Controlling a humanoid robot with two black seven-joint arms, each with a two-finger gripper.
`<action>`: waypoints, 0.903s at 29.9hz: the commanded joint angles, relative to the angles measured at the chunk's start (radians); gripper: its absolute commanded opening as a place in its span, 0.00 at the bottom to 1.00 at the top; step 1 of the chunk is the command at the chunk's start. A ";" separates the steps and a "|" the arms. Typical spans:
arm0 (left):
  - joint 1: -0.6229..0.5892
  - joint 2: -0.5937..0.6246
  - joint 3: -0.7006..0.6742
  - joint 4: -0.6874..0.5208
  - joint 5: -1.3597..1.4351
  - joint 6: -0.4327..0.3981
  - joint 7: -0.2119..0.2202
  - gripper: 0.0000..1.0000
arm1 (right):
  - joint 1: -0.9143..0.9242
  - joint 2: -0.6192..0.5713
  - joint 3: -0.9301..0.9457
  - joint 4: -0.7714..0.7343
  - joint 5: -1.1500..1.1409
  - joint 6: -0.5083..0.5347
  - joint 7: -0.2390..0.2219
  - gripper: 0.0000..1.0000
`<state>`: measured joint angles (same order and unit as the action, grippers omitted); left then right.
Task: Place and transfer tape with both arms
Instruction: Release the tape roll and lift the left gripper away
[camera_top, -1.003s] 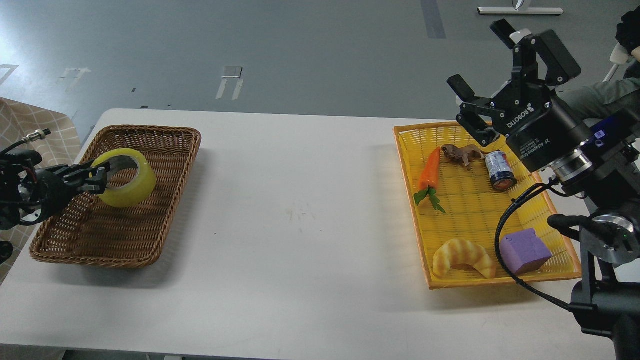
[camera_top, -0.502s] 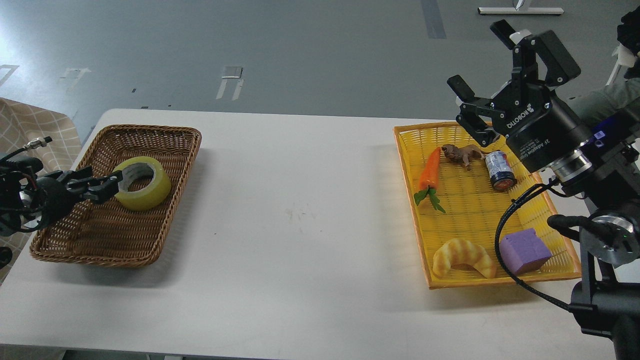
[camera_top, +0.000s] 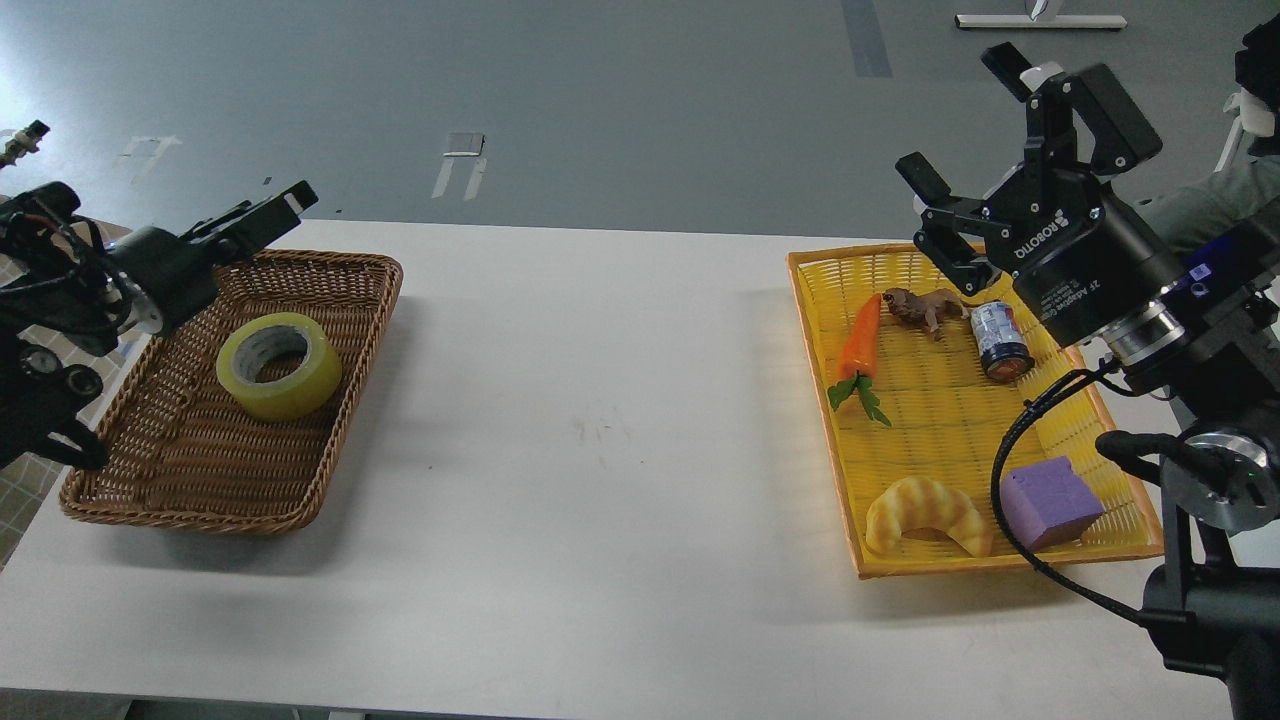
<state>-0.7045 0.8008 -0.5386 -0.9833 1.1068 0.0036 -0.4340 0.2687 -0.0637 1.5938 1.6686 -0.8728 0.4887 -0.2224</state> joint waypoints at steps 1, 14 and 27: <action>-0.072 -0.065 -0.003 -0.017 -0.177 -0.027 0.000 0.98 | 0.003 -0.001 -0.002 -0.007 -0.015 0.000 0.000 1.00; -0.175 -0.391 -0.225 -0.218 -0.617 -0.151 0.018 0.98 | 0.018 0.005 0.000 -0.017 -0.072 0.000 0.000 1.00; -0.054 -0.482 -0.421 -0.290 -0.642 -0.312 0.119 0.98 | 0.112 0.058 -0.008 -0.052 -0.071 -0.009 0.003 1.00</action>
<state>-0.8536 0.3604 -0.8618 -1.2274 0.4703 -0.3338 -0.3242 0.3760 -0.0265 1.5846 1.6131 -0.9489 0.4773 -0.2228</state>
